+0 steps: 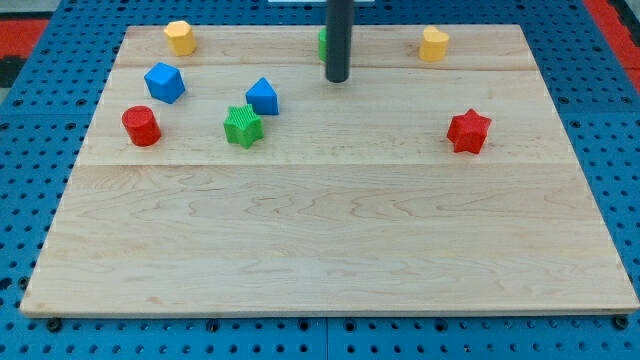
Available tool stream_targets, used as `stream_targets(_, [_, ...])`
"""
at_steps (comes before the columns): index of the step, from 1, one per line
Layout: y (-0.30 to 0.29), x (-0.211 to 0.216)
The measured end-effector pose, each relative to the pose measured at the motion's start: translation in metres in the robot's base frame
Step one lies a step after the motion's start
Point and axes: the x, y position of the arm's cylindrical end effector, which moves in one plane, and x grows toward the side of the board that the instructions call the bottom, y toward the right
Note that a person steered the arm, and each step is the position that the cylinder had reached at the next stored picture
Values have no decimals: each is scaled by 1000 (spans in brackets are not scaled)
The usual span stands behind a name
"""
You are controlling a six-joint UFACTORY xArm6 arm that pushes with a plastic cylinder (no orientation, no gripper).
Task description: Move the blue triangle top right to the green star
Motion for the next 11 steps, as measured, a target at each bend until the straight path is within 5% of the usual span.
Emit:
stream_targets(8, [-97, 3])
stream_targets(11, [-150, 55])
